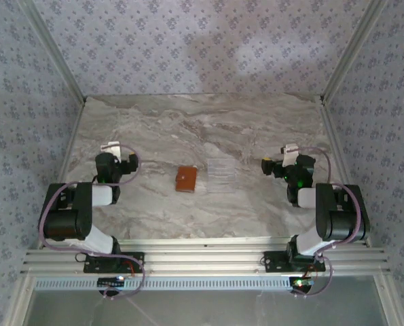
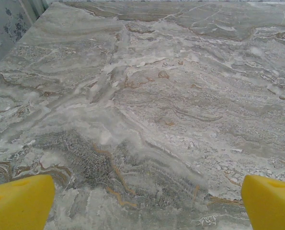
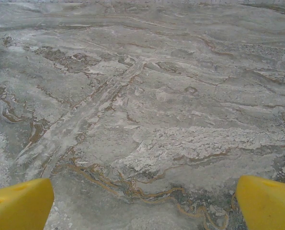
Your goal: Take the credit cards out of the card holder
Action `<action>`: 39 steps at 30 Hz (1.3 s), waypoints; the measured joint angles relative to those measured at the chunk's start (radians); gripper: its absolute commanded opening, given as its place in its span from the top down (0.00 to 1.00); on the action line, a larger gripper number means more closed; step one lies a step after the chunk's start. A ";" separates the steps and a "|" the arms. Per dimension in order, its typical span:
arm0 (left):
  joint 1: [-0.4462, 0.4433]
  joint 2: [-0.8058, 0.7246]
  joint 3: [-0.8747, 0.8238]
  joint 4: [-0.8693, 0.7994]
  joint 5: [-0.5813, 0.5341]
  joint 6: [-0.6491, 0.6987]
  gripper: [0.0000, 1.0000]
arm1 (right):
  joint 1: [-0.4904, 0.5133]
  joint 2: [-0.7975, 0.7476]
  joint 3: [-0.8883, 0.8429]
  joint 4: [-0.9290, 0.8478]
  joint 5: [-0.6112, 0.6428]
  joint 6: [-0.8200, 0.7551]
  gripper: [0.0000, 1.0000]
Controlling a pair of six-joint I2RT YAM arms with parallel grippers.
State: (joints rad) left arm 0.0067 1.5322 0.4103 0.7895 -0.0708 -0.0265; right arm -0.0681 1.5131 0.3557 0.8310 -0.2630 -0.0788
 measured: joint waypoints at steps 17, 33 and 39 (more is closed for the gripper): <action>0.000 0.000 0.000 0.000 0.000 0.000 0.00 | -0.003 0.000 0.000 0.000 -0.008 0.000 0.00; 0.000 0.000 0.000 0.000 0.000 0.000 0.00 | -0.013 0.000 0.000 0.000 -0.014 0.000 0.00; 0.000 0.000 0.000 0.000 0.001 0.000 0.00 | -0.015 0.000 0.000 0.000 -0.014 0.001 0.00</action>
State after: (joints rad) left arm 0.0067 1.5322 0.4103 0.7895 -0.0700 -0.0269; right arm -0.0834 1.5131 0.3561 0.8314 -0.2775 -0.0776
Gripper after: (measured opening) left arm 0.997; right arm 0.998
